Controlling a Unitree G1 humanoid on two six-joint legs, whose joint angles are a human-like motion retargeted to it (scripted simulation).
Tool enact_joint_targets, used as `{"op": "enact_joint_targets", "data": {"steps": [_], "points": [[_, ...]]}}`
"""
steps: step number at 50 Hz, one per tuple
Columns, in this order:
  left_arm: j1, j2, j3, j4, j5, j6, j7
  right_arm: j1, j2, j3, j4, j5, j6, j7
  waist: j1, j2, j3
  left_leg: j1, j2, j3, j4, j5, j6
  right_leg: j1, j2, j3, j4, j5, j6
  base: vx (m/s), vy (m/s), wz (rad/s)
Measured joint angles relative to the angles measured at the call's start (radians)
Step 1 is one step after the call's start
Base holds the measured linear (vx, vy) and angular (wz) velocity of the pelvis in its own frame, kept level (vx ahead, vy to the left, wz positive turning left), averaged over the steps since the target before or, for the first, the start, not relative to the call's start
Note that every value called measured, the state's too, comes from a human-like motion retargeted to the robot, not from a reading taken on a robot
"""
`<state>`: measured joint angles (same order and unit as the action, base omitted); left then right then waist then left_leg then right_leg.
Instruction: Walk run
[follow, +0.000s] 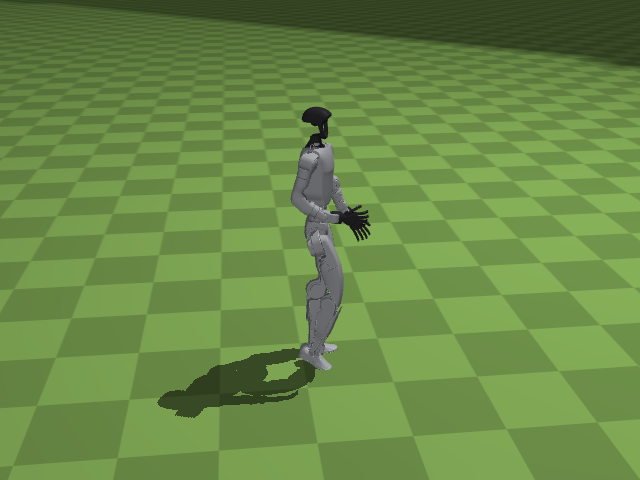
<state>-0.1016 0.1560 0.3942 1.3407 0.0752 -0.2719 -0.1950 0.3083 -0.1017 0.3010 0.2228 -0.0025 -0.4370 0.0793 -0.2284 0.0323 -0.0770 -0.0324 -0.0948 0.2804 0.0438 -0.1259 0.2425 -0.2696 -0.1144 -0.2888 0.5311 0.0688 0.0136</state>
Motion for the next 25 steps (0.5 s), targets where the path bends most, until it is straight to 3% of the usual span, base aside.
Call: {"op": "enact_joint_targets", "data": {"steps": [5,8,10,12,13,15,17,20,23,25], "points": [[-0.01,0.014,-0.022,-0.052,-0.012,-0.01,-0.045,-0.015,0.003,-0.011,0.001,0.047,0.007,0.033,-0.109,-0.015,0.022,0.096,-0.058,-0.085,-0.011,-0.051,-0.007,-0.101,-0.002,0.154,-0.285,-0.005,0.088,0.56,-0.14,0.86],[0.005,0.026,-0.02,-0.033,0.023,-0.001,-0.055,-0.021,0.005,-0.012,0.008,0.044,0.008,0.025,-0.133,-0.027,0.036,0.157,-0.07,-0.1,-0.011,-0.086,-0.023,-0.144,0.011,0.275,-0.444,0.059,0.129,0.52,-0.19,0.26],[0.029,0.031,-0.024,-0.003,0.051,0.004,-0.048,-0.017,0.004,-0.014,0.007,0.032,0.007,0.018,-0.126,-0.02,0.042,0.189,-0.061,-0.091,-0.007,-0.105,-0.039,-0.153,0.016,0.273,-0.518,0.061,0.154,0.72,-0.32,-0.18],[0.059,0.032,-0.029,0.045,0.092,0.015,-0.034,-0.011,0.005,-0.021,0.007,0.021,0.009,0.018,-0.126,-0.012,0.036,0.209,-0.052,-0.088,0.006,-0.118,-0.063,-0.152,0.018,0.2,-0.52,0.059,0.133,0.59,-0.25,-0.02],[0.078,0.031,-0.028,0.072,0.117,0.026,-0.028,-0.009,0.007,-0.024,0.009,0.017,0.011,0.022,-0.134,-0.006,0.032,0.216,-0.044,-0.095,0.016,-0.119,-0.078,-0.149,0.03,0.191,-0.5,0.091,0.065,0.78,-0.37,0.27],[0.126,0.022,-0.028,0.121,0.165,0.056,-0.022,-0.001,0.009,-0.029,0.01,0.01,0.015,0.027,-0.153,0.003,0.021,0.233,-0.036,-0.112,0.04,-0.105,-0.11,-0.127,0.023,0.073,-0.484,0.123,0.039,0.8,-0.37,0.6],[0.186,0.006,-0.026,0.165,0.214,0.097,-0.026,0.011,0.012,-0.034,0.015,0.009,0.017,0.03,-0.199,0.015,0.009,0.243,-0.015,-0.153,0.084,-0.037,-0.153,-0.093,0.05,0.148,-0.49,0.154,0.028,0.84,-0.42,0.98],[0.283,-0.03,-0.014,0.216,0.268,0.153,-0.039,0.026,0.013,-0.034,0.025,0.028,0.021,0.026,-0.193,0.036,-0.01,0.229,0.031,-0.15,0.189,0.166,-0.238,-0.043,0.065,0.171,-0.475,0.096,0.021,0.74,-0.37,0.24],[0.376,-0.073,-0.004,0.246,0.274,0.153,-0.055,0.019,0.001,-0.025,0.024,0.065,0.03,0.029,-0.171,-0.013,-0.017,0.17,0.024,-0.124,0.404,0.41,-0.28,0.026,0.029,0.124,-0.475,0.058,-0.017,0.71,-0.3,-0.11],[0.428,-0.088,0.003,0.26,0.266,0.138,-0.088,-0.001,-0.009,-0.015,0.015,0.08,0.028,0.031,-0.15,-0.049,-0.023,0.093,0.027,-0.081,0.583,0.532,-0.272,0.06,0.029,0.183,-0.468,0.019,-0.043,0.71,-0.32,-0.16]]}}
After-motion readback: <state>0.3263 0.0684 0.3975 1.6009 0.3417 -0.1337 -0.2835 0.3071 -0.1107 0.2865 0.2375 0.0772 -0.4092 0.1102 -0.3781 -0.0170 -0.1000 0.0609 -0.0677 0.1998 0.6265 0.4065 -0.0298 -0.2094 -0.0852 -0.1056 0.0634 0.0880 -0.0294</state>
